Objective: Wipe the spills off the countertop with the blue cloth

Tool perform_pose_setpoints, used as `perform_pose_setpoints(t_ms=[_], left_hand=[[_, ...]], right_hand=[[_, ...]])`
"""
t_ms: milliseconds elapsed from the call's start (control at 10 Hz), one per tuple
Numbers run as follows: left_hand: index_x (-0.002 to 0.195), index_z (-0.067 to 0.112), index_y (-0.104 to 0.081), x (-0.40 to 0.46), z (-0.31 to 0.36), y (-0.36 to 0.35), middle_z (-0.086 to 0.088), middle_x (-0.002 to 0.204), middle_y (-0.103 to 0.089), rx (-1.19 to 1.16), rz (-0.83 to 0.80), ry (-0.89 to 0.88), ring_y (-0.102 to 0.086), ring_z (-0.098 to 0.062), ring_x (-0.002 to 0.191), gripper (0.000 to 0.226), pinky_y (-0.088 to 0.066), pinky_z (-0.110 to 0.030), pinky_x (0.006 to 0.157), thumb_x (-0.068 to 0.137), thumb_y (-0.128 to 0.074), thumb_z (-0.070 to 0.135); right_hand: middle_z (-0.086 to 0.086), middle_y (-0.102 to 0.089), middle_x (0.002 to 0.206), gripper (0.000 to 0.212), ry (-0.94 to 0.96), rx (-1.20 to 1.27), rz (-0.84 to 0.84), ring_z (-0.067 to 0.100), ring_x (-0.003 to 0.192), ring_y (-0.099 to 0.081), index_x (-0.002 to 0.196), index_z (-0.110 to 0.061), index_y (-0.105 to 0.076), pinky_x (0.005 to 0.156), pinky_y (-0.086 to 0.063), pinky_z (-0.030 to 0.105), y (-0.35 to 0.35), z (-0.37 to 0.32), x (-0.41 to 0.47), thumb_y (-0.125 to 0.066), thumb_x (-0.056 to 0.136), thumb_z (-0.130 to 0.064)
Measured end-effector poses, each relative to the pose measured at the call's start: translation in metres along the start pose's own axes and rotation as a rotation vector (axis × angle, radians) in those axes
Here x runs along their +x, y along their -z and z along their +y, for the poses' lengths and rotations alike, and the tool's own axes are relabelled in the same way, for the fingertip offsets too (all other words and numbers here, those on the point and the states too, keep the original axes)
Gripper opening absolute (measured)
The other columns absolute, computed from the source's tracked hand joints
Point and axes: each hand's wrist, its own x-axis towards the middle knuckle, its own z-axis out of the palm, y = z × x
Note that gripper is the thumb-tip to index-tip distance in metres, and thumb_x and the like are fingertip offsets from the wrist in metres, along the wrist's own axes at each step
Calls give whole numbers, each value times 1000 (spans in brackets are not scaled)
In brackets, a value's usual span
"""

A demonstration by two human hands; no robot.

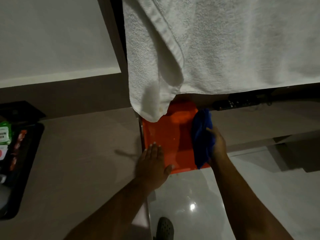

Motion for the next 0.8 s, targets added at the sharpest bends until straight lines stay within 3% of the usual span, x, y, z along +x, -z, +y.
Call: perform_pose_setpoints(t_ms=[100,200,300,400,500,600,800], left_hand=[[156,7,4,2,0,-3,-16,166,6,-10,-15,3,6,-29,154,94,5,-40,123,92,-27,69],[155,6,8,2,-3,-5,-16,165,12,0,-13,-18,11,-27,154,96,10,-37,121,92,-26,70],[154,6,11,2,-7,-7,-14,165,15,21,-33,-46,14,-25,153,98,13,-36,119,91,-24,72],[153,7,12,2,-11,-9,-14,165,15,18,-33,-68,16,-25,152,98,15,-35,117,90,-24,72],[154,7,9,2,-13,-7,-15,166,11,42,-10,-88,12,-26,153,100,12,-37,119,88,-23,75],[156,9,3,0,-19,7,-13,166,8,-18,45,-56,9,-25,154,99,7,-39,122,88,-27,74],[154,6,-23,-55,-93,55,-18,163,-20,-10,246,37,-15,-33,152,100,-14,-44,124,84,-32,77]], right_hand=[[5,-68,99,24,142,-282,-39,17,82,-63,116,-21,-56,66,-45,27,-23,10,27,-44,96,-15],[17,-43,145,46,312,-1020,-175,30,134,-39,145,-10,-31,111,-31,40,-32,48,51,-35,101,-26],[7,13,159,70,365,-1593,-275,26,146,14,151,-20,1,114,10,50,-34,88,65,-21,96,-57],[9,17,159,77,448,-1667,-218,24,144,21,150,-21,8,111,16,50,-34,101,65,-14,91,-66],[7,18,159,81,401,-1666,-257,21,144,22,149,-22,11,113,15,49,-32,93,64,-12,88,-70],[8,13,160,81,402,-1600,-243,23,146,15,150,-18,7,115,10,47,-32,79,50,-17,90,-67],[14,-4,160,80,604,-1607,-231,28,148,0,151,-11,-9,117,-2,48,-69,86,-34,-33,92,-60]])
